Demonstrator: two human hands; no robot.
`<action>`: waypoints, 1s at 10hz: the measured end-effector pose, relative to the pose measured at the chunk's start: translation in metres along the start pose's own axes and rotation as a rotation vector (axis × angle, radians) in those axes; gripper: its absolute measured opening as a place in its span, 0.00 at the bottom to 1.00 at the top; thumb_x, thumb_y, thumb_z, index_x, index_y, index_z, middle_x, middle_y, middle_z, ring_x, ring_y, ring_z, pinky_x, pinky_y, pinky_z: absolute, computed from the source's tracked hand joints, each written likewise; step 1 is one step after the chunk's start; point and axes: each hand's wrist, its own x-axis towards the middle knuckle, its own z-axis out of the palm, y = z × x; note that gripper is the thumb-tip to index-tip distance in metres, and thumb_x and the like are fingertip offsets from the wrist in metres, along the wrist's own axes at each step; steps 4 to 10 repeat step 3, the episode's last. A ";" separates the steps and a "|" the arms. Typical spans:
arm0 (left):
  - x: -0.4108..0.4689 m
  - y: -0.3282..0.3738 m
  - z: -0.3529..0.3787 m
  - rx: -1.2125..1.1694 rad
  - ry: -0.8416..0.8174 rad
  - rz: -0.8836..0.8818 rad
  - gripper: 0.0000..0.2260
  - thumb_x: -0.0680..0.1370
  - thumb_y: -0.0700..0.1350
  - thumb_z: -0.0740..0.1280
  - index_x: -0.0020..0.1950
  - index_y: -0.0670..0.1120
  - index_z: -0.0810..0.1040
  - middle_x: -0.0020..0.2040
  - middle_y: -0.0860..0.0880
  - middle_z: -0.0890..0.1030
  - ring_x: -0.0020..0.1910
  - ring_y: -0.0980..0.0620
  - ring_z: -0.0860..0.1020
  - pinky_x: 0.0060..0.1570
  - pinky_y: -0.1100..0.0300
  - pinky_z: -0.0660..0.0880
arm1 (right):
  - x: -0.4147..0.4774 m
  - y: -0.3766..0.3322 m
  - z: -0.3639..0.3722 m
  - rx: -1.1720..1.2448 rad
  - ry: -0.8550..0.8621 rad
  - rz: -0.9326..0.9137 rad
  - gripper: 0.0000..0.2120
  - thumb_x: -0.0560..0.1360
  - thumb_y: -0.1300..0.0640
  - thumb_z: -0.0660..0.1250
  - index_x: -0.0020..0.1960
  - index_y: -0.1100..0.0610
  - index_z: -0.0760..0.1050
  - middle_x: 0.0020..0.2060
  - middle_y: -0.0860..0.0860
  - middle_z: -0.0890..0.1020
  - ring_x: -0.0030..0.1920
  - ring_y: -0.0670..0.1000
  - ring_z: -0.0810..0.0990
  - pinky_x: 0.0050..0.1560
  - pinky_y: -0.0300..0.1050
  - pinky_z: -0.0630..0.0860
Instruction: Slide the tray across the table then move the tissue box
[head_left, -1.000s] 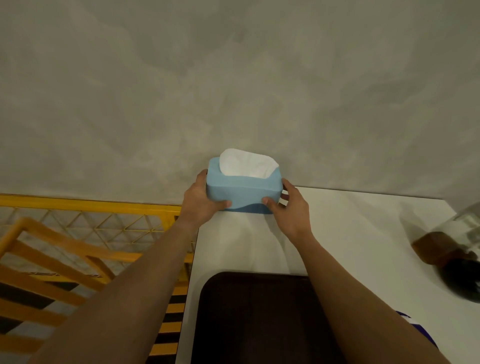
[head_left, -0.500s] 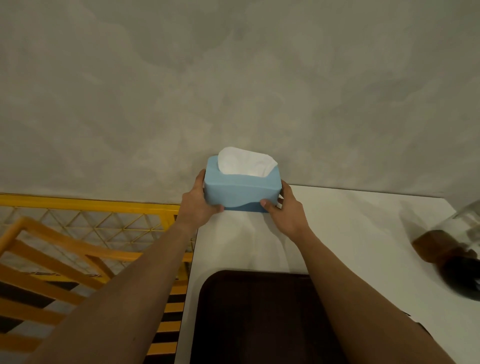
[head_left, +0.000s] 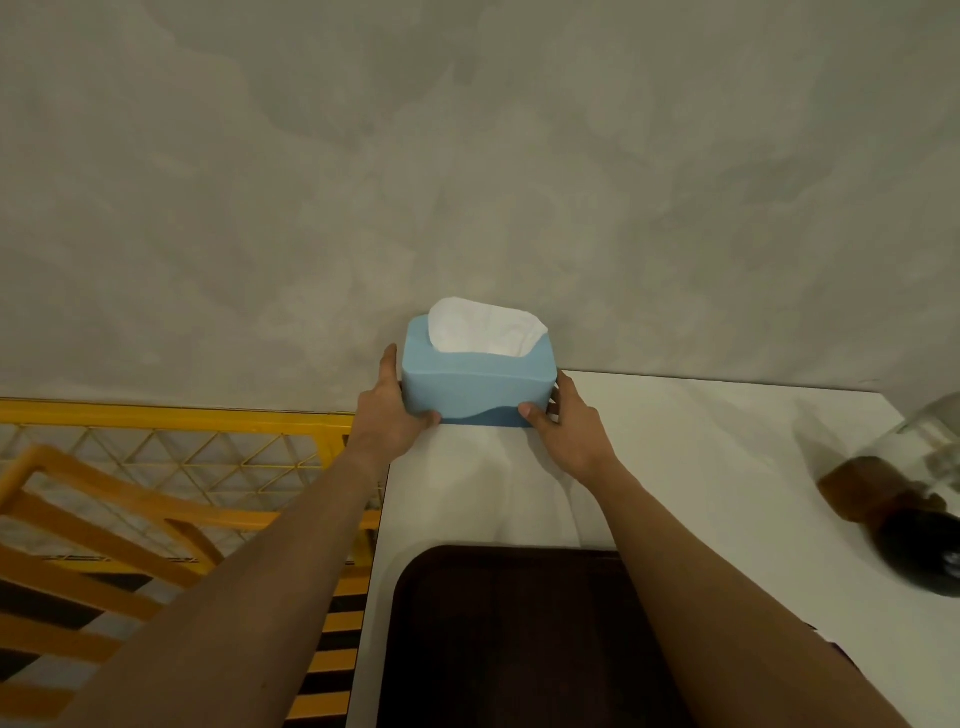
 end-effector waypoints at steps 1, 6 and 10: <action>0.000 -0.001 -0.012 -0.072 -0.120 -0.063 0.56 0.70 0.44 0.80 0.83 0.54 0.41 0.75 0.41 0.71 0.72 0.39 0.71 0.69 0.44 0.70 | -0.002 -0.007 -0.007 -0.039 -0.035 0.032 0.36 0.78 0.45 0.70 0.80 0.51 0.57 0.71 0.52 0.75 0.68 0.58 0.76 0.57 0.43 0.70; -0.008 0.016 -0.045 0.007 -0.111 -0.070 0.50 0.71 0.47 0.80 0.83 0.54 0.50 0.80 0.45 0.64 0.76 0.42 0.66 0.70 0.46 0.69 | -0.017 -0.026 -0.027 -0.194 -0.032 0.030 0.44 0.77 0.51 0.72 0.83 0.56 0.47 0.79 0.55 0.64 0.76 0.59 0.66 0.71 0.52 0.66; -0.008 0.016 -0.045 0.007 -0.111 -0.070 0.50 0.71 0.47 0.80 0.83 0.54 0.50 0.80 0.45 0.64 0.76 0.42 0.66 0.70 0.46 0.69 | -0.017 -0.026 -0.027 -0.194 -0.032 0.030 0.44 0.77 0.51 0.72 0.83 0.56 0.47 0.79 0.55 0.64 0.76 0.59 0.66 0.71 0.52 0.66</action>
